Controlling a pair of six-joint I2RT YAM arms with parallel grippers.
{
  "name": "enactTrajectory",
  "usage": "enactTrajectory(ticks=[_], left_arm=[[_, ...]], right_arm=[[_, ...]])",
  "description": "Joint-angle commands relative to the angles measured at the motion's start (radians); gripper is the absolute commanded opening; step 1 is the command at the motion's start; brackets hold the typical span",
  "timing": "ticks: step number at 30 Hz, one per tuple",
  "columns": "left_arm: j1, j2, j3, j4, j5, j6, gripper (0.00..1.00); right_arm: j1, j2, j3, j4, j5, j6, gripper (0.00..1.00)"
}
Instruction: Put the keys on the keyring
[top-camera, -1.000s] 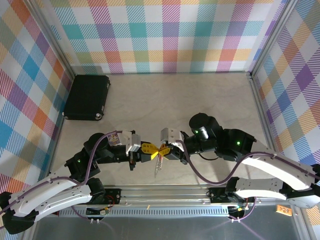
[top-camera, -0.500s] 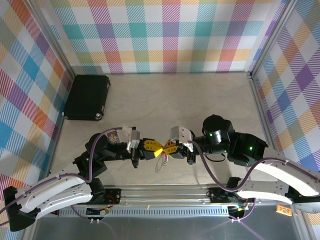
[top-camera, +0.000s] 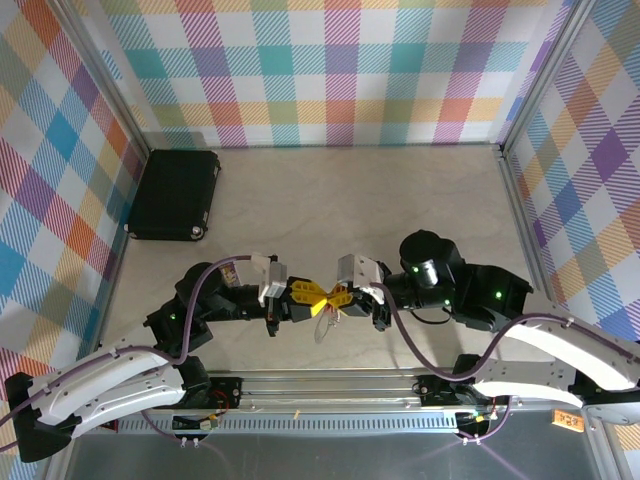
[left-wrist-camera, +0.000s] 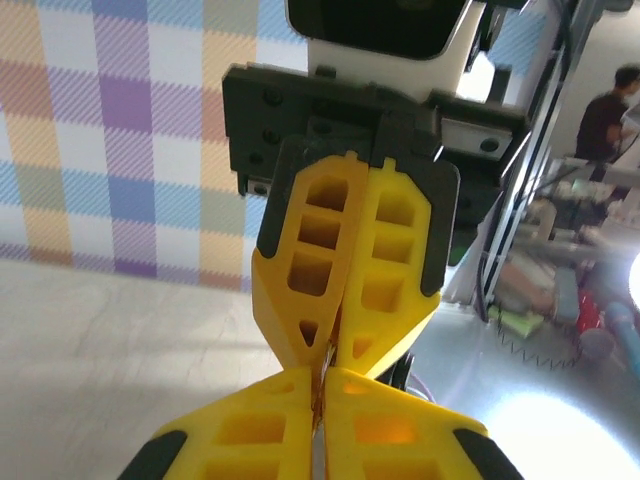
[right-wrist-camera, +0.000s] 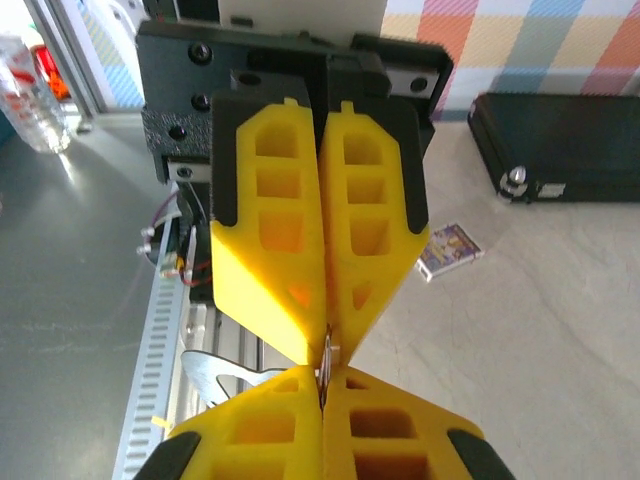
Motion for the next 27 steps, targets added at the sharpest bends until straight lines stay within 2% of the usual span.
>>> enactTrajectory(ticks=[1, 7, 8, 11, 12, 18, 20, 22, 27], left_arm=[[-0.003, 0.015, 0.087, -0.174, -0.027, 0.094, 0.12], [-0.003, 0.033, 0.133, -0.281, -0.023, 0.150, 0.14], [-0.003, 0.035, 0.136, -0.290, -0.020, 0.154, 0.13], [-0.003, 0.034, 0.137, -0.296, -0.019, 0.161, 0.00], [-0.003, 0.029, 0.135, -0.295, -0.022, 0.159, 0.00], [-0.004, -0.041, 0.096, -0.198, -0.046, 0.118, 0.00], [-0.004, -0.066, 0.071, -0.140, -0.047, 0.094, 0.00], [-0.003, -0.077, 0.045, -0.083, -0.043, 0.071, 0.00], [-0.003, -0.073, 0.012, 0.043, -0.006, 0.021, 0.00]], right_arm=[[0.011, 0.049, 0.060, -0.073, -0.020, -0.057, 0.00], [0.011, 0.096, 0.096, -0.106, -0.052, -0.075, 0.00], [0.011, 0.103, 0.101, -0.111, -0.054, -0.078, 0.00], [0.011, 0.117, 0.114, -0.120, -0.061, -0.080, 0.00], [0.011, 0.118, 0.114, -0.120, -0.063, -0.080, 0.00], [0.011, 0.104, 0.105, -0.090, -0.084, -0.056, 0.01], [0.011, 0.092, 0.087, -0.059, -0.091, -0.040, 0.11], [0.011, 0.078, 0.067, -0.028, -0.094, -0.027, 0.14], [0.011, 0.055, 0.037, 0.020, -0.089, -0.006, 0.14]])
